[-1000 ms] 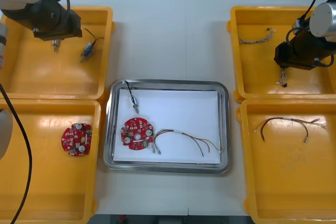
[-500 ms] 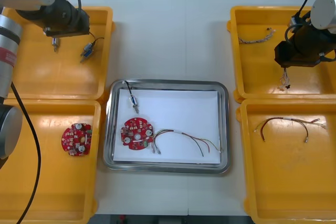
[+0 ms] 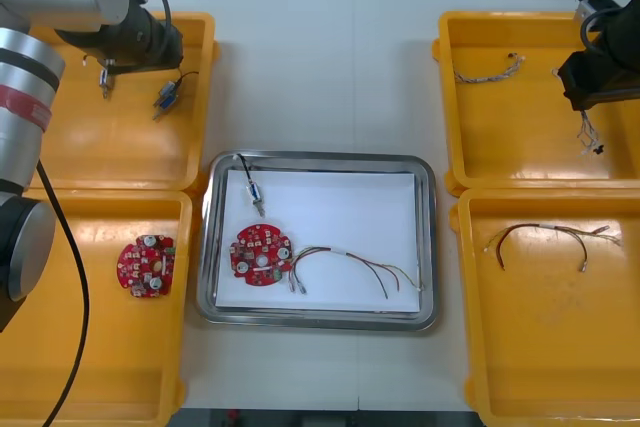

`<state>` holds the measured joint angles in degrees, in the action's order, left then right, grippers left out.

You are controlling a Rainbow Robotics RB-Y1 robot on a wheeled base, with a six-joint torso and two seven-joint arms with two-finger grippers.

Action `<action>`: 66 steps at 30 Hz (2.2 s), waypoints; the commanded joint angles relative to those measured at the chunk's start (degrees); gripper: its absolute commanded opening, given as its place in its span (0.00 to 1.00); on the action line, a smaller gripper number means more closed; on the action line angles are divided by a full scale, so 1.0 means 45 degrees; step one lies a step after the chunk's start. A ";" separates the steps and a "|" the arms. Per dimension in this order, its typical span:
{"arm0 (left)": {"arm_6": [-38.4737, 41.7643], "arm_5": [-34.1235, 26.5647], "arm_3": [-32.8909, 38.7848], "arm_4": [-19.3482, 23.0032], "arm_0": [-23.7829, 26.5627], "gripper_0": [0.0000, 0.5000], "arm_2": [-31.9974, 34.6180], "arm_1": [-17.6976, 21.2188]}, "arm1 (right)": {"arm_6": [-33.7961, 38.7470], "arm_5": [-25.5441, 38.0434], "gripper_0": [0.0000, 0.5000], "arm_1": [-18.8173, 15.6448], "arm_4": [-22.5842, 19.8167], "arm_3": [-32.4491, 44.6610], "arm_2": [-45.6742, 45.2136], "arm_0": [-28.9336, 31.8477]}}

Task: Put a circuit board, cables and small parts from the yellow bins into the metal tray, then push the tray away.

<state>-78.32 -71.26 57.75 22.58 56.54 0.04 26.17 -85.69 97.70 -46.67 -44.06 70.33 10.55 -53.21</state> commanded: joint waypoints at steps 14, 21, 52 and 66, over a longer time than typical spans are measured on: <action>0.1271 0.2165 -0.1035 -0.0644 0.0952 0.76 -0.0262 -0.0425 | -0.5157 0.2450 0.00 -0.0528 -0.0482 0.5583 -0.2853 0.1824; 0.1310 0.2770 -0.1504 -0.0761 0.0952 0.63 -0.0438 -0.0425 | -0.5372 0.2734 0.00 0.0175 -0.1985 0.7731 -0.2599 0.2215; -0.2147 -0.0355 -0.0606 -0.0702 0.0874 0.00 0.1183 -0.0308 | -0.5587 -0.0675 0.00 0.2284 -0.1497 0.9333 0.5409 0.0321; -0.2792 -0.2796 0.2754 -0.0644 -0.0318 0.00 0.0949 0.0181 | -0.5821 -0.2374 0.00 0.2694 -0.0950 0.7595 0.7948 -0.0344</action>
<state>-85.02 -82.31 65.49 19.71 56.21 4.50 25.03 -109.30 88.53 -35.48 -48.92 105.74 43.62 -51.96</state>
